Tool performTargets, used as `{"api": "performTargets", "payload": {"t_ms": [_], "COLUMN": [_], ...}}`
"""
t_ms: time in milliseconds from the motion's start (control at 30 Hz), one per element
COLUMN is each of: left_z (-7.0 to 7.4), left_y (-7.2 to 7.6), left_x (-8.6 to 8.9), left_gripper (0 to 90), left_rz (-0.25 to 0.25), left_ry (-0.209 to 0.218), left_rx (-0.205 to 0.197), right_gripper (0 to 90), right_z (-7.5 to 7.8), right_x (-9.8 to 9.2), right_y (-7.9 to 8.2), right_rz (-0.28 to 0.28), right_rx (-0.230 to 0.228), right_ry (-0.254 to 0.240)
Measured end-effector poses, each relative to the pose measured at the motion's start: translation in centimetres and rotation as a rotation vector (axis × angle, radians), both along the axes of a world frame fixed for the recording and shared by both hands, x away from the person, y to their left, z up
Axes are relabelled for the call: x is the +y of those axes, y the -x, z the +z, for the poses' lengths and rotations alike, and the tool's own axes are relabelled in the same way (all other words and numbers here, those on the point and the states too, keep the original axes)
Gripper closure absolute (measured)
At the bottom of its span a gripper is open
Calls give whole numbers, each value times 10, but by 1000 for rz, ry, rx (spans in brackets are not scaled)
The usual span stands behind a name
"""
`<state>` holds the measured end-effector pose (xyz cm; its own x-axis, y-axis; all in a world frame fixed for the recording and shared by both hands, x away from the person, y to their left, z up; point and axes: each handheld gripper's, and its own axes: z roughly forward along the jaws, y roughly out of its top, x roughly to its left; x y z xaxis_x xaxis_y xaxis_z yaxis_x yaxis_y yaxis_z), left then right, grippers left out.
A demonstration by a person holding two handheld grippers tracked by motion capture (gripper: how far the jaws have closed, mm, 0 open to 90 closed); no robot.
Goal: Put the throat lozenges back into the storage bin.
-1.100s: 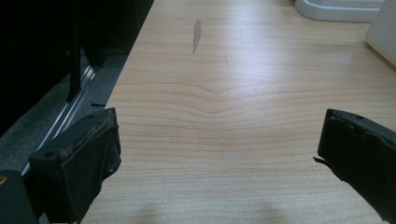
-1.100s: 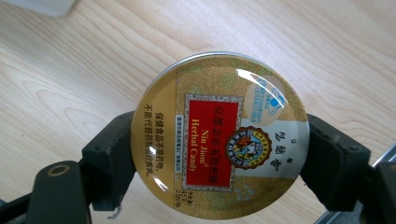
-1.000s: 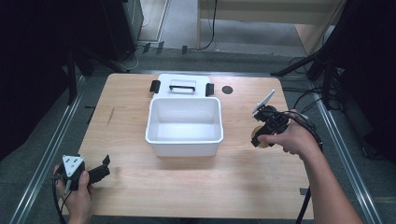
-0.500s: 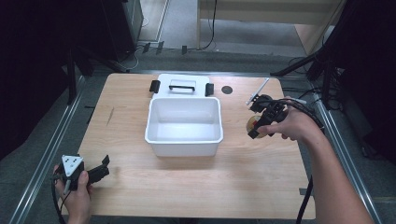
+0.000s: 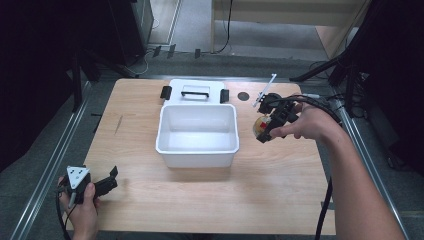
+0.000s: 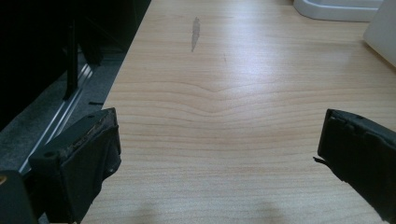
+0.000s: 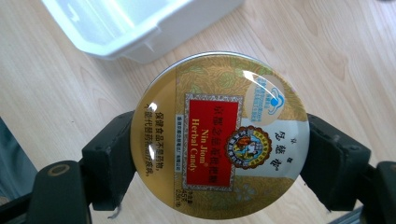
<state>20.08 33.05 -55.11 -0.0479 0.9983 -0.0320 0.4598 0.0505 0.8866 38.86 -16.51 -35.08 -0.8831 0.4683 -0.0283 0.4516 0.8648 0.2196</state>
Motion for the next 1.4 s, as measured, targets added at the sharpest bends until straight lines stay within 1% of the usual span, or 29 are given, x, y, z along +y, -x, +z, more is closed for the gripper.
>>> {"api": "performTargets", "payload": {"t_ms": [133,167,267,300,367,400,433,467,533,567,867,900,933,967,1033,1067,1133,1267,1300,1400], "left_z": [0,0,0,0,0,0,0,0,0,0,0,0,0,0,0,0,0,0,0,0], "left_y": [0,0,0,0,0,0,0,0,0,0,0,0,0,0,0,0,0,0,0,0], "left_x": [0,0,1,1,1,1,1,1,1,1,1,1,1,1,1,1,1,1,1,1], "left_gripper": [0,0,0,0,0,0,0,0,0,0,0,0,0,0,0,0,0,0,0,0], "left_rz": [0,0,-1,-1,-2,-2,-2,-2,-3,-3,-4,-4,-4,-4,-5,-5,-5,-5,-5,-5], "left_ry": [3,3,4,4,6,6,6,7,10,10,11,11,10,10,10,10,11,11,11,11], "left_rx": [1,1,1,2,3,3,3,4,5,5,4,4,4,4,5,5,4,3,3,3], "right_gripper": [208,208,208,208,208,208,208,208,208,208,208,208,208,208,208,207,208,207,207,208], "right_z": [1,1,2,2,2,2,2,2,3,3,4,3,3,3,2,1,0,-7,-8,-12], "right_x": [11,11,18,22,24,26,30,30,37,37,56,60,60,64,66,69,71,77,79,84], "right_y": [-1,-1,-3,-3,-3,-3,-4,-4,-4,-4,-6,-7,-7,-7,-7,-8,-8,-9,-9,-11], "right_rz": [42,42,65,85,89,98,127,127,151,151,203,221,221,237,237,255,258,291,292,309], "right_rx": [-18,-18,-18,-19,-17,-19,-29,-29,-33,-33,-38,-37,-37,-44,-44,-50,-49,-55,-57,-59], "right_ry": [7,7,7,6,4,6,6,6,5,5,6,6,6,11,8,3,8,19,25,18]}}
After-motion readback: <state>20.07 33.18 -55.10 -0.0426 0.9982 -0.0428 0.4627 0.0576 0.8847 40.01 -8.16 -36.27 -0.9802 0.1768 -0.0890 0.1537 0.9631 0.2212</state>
